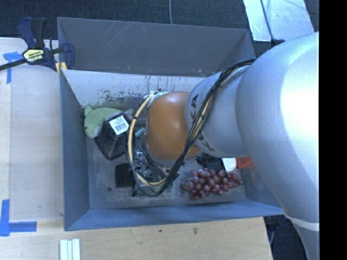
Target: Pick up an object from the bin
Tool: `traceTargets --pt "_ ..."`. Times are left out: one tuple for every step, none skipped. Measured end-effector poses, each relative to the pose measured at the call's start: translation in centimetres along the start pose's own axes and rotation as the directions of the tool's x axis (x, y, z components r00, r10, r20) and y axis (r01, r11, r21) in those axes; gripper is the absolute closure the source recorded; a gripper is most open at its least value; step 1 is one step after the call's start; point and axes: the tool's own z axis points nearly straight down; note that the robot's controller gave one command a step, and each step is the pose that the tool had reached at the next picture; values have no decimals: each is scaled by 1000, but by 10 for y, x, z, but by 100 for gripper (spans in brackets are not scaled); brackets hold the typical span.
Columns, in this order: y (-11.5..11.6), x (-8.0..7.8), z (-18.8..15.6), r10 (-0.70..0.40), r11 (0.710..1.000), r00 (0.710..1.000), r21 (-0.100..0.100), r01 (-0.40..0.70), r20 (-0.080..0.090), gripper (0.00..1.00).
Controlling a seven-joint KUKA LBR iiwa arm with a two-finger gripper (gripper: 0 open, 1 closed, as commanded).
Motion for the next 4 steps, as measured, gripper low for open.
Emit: traceTargets --pt "0 0 0 0 1000 1000 0 0 0 100" --pt "0 0 0 0 1000 1000 0 0 0 100" --pt "-5 -36 -14 -87 996 996 1 87 -3 100" --pt "-5 -36 -14 -86 996 996 1 86 -3 100"
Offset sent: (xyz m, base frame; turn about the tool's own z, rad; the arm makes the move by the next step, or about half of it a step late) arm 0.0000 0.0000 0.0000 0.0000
